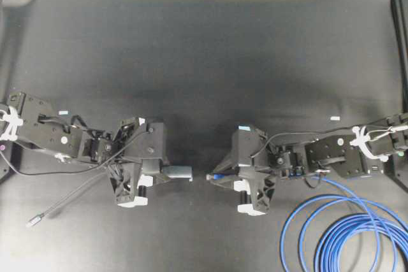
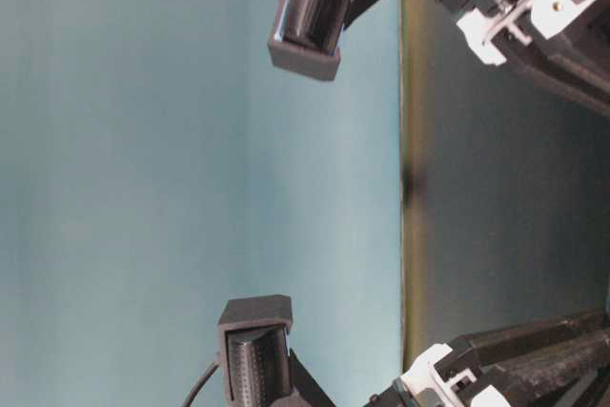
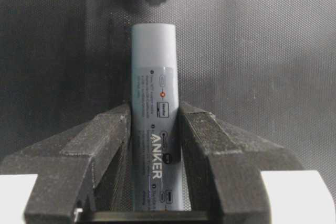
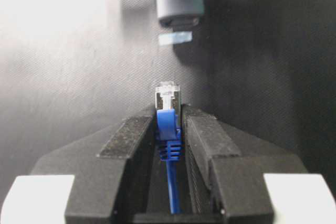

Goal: Insert the LAN cable into the hub.

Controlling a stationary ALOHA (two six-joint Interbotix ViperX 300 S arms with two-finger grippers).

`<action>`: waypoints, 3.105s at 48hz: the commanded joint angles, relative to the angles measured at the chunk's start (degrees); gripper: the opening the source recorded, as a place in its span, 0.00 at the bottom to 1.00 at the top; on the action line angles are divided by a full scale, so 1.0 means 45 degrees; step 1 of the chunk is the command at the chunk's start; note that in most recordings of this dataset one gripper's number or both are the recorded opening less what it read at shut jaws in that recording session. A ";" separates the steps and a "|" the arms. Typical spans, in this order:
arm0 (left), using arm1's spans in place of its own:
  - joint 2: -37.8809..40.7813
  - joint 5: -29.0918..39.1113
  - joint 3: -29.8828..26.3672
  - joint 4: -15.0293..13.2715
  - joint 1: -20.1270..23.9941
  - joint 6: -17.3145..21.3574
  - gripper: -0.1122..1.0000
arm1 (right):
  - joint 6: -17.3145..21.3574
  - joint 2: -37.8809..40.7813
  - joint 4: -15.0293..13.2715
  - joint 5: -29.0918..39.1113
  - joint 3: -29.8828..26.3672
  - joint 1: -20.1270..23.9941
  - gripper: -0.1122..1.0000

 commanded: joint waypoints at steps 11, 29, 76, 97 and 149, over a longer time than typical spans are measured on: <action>-0.0430 -0.0059 -0.0078 0.0039 0.0000 -0.0020 0.35 | 0.0195 -0.0039 0.0254 -0.0508 -0.0430 0.0000 0.23; -0.0449 -0.0059 -0.0176 0.0059 0.0020 0.0020 0.35 | 0.0488 -0.0020 0.0566 -0.1641 -0.0488 -0.0312 0.23; -0.0449 0.0137 -0.0137 0.0059 -0.0039 -0.0020 0.35 | 0.0254 0.0098 0.0293 0.0664 -0.0937 -0.0195 0.34; -0.0449 0.0156 -0.0176 0.0039 -0.0039 -0.0020 0.35 | 0.0176 -0.0234 0.0293 0.1660 -0.0645 -0.0684 0.86; -0.0449 0.0156 -0.0195 0.0039 0.0215 -0.0039 0.35 | 0.0781 -0.0996 0.0605 0.1738 -0.0527 0.0352 0.22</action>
